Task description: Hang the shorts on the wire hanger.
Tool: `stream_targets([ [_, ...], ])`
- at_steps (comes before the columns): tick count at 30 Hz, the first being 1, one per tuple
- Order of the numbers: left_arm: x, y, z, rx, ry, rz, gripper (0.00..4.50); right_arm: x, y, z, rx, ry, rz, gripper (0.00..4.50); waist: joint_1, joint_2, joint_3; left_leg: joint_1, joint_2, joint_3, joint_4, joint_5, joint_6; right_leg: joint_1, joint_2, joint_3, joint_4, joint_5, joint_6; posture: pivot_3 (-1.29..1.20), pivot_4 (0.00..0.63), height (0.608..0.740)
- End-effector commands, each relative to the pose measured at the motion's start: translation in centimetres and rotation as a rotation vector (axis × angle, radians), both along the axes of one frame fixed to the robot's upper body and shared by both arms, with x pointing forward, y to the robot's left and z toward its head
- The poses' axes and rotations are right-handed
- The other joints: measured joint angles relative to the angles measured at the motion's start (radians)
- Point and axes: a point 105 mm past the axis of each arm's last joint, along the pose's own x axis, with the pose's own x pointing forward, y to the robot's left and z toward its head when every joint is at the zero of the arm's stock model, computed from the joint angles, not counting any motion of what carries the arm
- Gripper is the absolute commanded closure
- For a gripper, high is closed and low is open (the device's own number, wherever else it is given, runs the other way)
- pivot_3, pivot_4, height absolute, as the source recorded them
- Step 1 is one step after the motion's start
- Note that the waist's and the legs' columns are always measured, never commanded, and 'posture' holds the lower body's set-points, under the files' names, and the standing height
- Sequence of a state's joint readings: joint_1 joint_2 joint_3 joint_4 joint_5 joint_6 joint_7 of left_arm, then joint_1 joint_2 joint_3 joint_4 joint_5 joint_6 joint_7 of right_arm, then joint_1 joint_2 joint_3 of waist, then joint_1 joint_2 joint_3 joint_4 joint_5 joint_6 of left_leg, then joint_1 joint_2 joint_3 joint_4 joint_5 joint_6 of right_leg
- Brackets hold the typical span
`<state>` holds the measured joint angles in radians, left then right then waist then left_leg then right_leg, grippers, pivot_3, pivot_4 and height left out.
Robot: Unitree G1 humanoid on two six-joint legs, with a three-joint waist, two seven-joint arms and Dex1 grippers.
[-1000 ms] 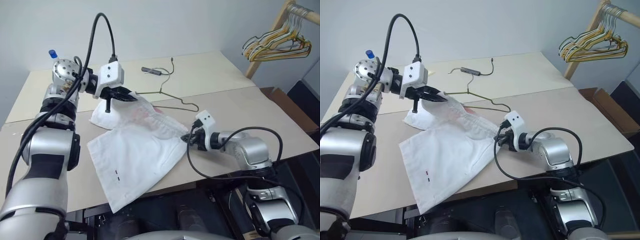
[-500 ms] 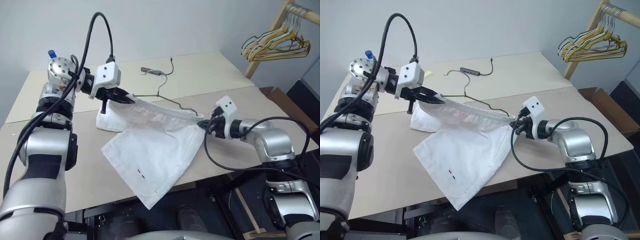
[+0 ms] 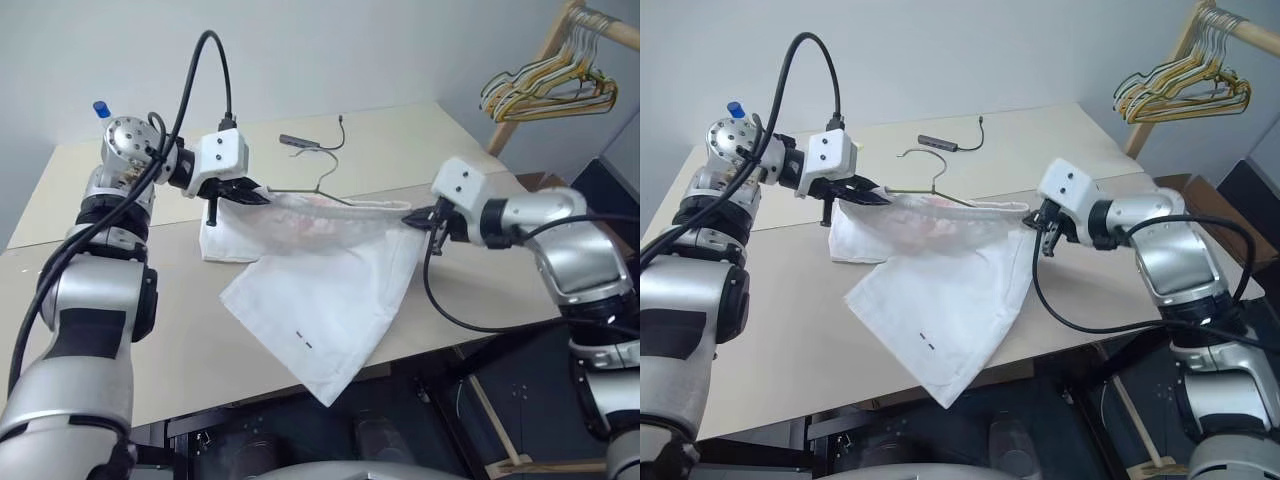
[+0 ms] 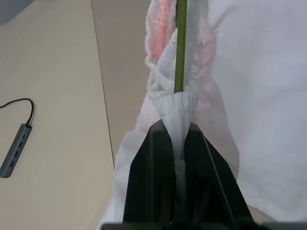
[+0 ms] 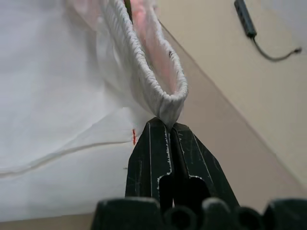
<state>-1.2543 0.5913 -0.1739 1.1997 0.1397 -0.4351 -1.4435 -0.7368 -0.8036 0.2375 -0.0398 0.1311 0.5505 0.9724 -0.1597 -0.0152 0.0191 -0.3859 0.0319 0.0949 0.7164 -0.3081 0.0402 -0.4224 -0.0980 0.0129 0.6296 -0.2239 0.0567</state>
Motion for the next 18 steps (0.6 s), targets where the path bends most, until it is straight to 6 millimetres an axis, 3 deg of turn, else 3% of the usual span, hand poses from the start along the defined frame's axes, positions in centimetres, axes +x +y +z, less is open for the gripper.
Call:
stream_targets([
  [1,0.5,-0.5,2.1,-0.021,-0.079,0.003,4.5,0.2,1.8,3.1,-0.061,-0.089,0.085,4.47,-0.007,0.0,0.0,0.0,0.0,0.0,0.0,0.0,0.0,0.0,0.0,0.0,0.0,0.0,0.0,-0.16,0.0,0.74],
  [4,0.6,-1.2,2.7,-0.064,-0.092,-0.01,4.5,1.1,2.9,4.1,-0.066,-0.088,0.081,4.47,-0.017,0.0,0.0,0.0,0.0,0.0,0.0,0.0,0.0,0.0,0.0,0.0,0.001,0.0,0.0,-0.16,0.0,0.74],
  [14,0.2,-0.6,3.1,-0.088,-0.1,-0.019,4.5,2.2,3.0,2.8,-0.173,-0.111,0.077,4.47,-0.019,0.0,0.0,-0.002,0.0,0.0,0.0,0.0,-0.001,-0.001,-0.001,-0.001,0.002,0.0,0.0,-0.14,0.0,0.74],
  [18,0.3,-0.2,2.9,-0.087,-0.102,0.001,4.5,1.8,3.3,2.6,-0.18,-0.121,0.129,3.4,-0.02,0.0,0.0,-0.002,0.0,0.0,0.0,0.0,-0.001,-0.001,-0.001,-0.001,0.002,0.0,0.0,-0.13,0.0,0.74],
])
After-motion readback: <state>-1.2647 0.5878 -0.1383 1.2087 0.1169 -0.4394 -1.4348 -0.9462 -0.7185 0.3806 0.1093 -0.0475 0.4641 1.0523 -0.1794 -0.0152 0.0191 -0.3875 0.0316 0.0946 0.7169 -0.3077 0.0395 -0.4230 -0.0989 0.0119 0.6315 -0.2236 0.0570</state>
